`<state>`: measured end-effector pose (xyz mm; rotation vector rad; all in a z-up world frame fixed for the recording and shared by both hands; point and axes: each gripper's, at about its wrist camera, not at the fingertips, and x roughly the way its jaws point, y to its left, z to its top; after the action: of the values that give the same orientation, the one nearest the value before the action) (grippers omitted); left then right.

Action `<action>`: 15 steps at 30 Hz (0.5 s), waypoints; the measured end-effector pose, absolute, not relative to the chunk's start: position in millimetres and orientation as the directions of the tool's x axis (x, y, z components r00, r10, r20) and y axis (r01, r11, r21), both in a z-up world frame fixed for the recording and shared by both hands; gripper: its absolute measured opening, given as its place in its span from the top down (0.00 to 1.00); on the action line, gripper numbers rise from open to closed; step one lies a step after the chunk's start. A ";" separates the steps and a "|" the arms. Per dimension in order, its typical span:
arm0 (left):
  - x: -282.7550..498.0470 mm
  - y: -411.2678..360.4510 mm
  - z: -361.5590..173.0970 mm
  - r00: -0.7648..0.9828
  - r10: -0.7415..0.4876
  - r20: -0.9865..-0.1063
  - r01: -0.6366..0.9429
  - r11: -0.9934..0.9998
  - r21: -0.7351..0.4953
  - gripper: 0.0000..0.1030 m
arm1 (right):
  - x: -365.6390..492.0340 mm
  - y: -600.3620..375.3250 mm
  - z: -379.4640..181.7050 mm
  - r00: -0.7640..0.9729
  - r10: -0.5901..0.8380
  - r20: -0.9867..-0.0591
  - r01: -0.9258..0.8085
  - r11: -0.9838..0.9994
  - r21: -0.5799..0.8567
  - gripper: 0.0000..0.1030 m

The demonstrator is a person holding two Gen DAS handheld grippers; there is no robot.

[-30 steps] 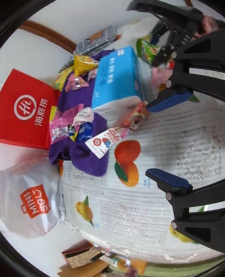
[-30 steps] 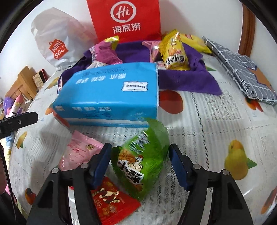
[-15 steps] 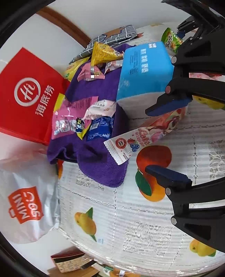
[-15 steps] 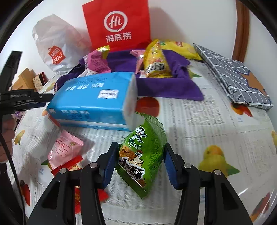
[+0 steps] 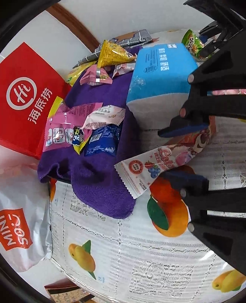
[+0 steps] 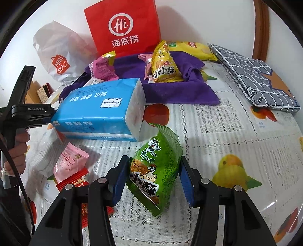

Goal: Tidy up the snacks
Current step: 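Grasp the white-red stick snack with the left tool while the right tool holds the green bag, then carry the green bag and stick snack with both tools over the purple towel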

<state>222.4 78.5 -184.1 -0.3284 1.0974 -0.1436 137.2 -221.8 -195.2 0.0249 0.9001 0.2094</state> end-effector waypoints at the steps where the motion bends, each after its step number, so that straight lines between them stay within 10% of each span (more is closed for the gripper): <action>1: 220.8 81.1 -183.0 0.455 -0.276 -0.847 -0.048 0.942 -0.333 0.79 | 136.7 -222.4 -194.9 0.603 0.191 -0.774 -0.168 0.980 0.111 0.50; 15: 181.2 96.4 -155.3 0.511 -0.263 -0.818 -0.016 0.949 -0.315 0.82 | 125.0 -218.1 -169.5 0.653 0.197 -0.731 -0.179 0.978 0.104 0.51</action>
<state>181.2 96.4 -155.3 -0.3000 1.0282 -0.1515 125.0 -218.1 -169.5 0.0228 0.8326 0.2134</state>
